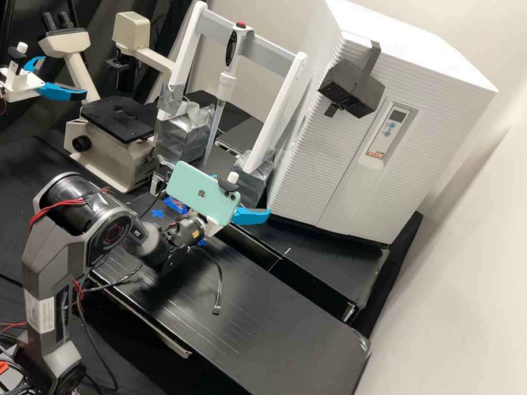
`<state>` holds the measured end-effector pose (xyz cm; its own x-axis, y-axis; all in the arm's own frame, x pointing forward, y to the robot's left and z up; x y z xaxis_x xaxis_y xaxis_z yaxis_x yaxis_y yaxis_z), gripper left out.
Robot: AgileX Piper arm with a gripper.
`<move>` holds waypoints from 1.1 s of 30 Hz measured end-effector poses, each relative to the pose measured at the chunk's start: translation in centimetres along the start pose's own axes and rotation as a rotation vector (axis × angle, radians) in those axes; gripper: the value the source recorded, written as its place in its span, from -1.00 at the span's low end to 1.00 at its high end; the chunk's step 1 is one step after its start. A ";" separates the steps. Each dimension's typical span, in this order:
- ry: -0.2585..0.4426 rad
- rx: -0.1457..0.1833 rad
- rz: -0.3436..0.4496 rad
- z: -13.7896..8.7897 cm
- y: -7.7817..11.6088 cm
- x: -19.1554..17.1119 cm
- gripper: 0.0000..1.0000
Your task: Open the door
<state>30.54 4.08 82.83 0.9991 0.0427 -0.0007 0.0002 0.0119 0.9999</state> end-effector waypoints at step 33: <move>0.105 0.088 0.246 -5.3 11.0 1.3 1.00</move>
<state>31.66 9.55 93.74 0.9596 0.1373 0.2454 -0.2333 -0.0987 0.9674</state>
